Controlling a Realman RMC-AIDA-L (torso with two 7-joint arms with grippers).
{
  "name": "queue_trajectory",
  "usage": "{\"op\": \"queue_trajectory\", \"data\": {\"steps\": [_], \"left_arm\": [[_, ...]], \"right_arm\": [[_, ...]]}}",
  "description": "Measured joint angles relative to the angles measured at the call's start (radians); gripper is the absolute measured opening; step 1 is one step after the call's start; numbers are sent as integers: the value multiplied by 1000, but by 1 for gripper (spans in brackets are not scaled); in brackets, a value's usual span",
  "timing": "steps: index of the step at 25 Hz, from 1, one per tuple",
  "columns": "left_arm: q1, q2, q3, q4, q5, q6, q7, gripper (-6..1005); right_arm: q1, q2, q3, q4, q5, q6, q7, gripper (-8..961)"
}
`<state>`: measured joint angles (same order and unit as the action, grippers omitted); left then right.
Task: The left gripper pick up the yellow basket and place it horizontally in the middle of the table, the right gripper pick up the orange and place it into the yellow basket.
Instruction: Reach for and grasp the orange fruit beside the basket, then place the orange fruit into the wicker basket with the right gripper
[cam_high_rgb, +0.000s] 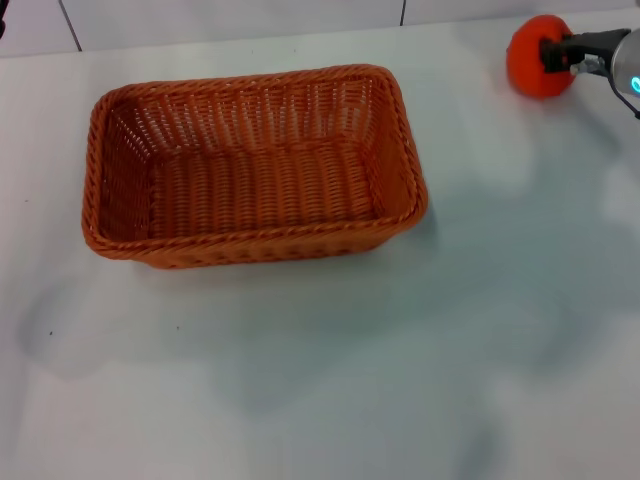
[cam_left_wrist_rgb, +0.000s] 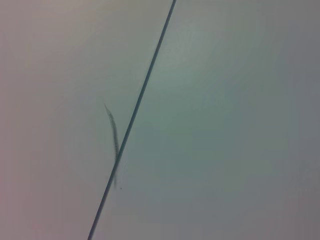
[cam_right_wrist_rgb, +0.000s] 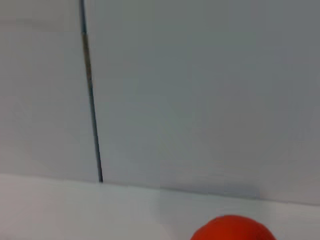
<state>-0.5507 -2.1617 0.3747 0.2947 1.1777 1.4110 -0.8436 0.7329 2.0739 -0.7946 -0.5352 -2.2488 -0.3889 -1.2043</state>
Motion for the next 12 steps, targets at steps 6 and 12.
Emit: {"op": "queue_trajectory", "data": {"steps": [6, 12], "left_arm": [[3, -2, -2, -1, -2, 0, 0, 643], [11, -3, -4, -13, -25, 7, -1, 644]], "right_arm": [[-31, -6, 10, -21, 339, -106, -123, 176], [-57, -9, 56, -15, 695, -426, -316, 139]]}}
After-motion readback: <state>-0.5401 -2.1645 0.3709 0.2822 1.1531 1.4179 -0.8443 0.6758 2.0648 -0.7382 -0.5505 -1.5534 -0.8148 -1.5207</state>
